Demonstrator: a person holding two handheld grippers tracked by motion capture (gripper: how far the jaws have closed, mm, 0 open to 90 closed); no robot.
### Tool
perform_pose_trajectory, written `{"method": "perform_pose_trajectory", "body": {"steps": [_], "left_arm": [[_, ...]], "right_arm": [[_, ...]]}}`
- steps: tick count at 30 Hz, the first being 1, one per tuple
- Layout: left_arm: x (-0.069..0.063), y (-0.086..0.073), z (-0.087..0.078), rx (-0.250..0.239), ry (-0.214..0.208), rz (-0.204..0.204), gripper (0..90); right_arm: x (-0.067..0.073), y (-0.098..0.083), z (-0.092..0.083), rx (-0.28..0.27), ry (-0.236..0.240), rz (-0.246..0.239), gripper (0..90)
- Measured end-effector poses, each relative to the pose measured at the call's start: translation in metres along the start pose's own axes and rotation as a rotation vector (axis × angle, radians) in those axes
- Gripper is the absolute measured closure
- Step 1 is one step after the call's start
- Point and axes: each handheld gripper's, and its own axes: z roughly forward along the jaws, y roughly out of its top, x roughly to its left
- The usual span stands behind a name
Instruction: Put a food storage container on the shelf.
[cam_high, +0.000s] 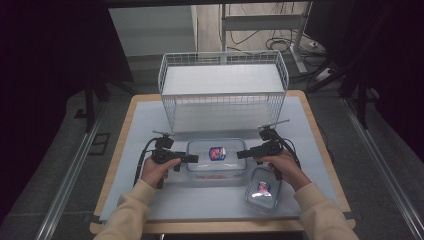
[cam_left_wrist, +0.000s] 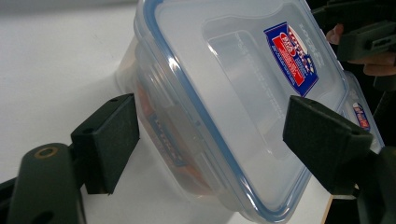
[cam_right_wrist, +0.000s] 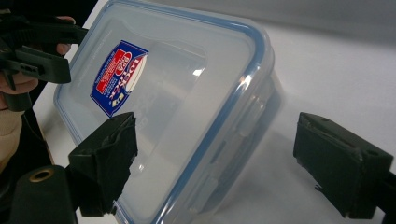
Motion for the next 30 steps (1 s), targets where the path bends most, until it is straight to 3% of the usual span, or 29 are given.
{"method": "perform_pose_trajectory", "body": {"steps": [10,11,15,20,30], "left_arm": [[0.0027,-0.0018,0.0048,0.006,-0.044,-0.036,21.9],[0.0034,-0.0022,0.0058,0.011,-0.068,-0.046,22.6],[0.0032,-0.0025,0.0048,0.009,-0.066,-0.05,24.6],[0.0049,-0.0041,0.0034,0.003,-0.078,-0.069,28.6],[0.0024,-0.0068,-0.0024,-0.018,-0.075,-0.071,34.6]], "right_arm": [[-0.0041,0.0022,0.0069,0.041,0.042,0.029,20.1],[-0.0045,0.0023,0.0072,0.045,0.049,0.032,20.8],[-0.0061,0.002,0.0091,0.061,0.098,0.063,25.9],[-0.0058,0.0007,0.0057,0.063,0.098,0.08,31.5],[-0.0061,-0.0039,0.0,0.033,0.115,0.097,38.4]]}}
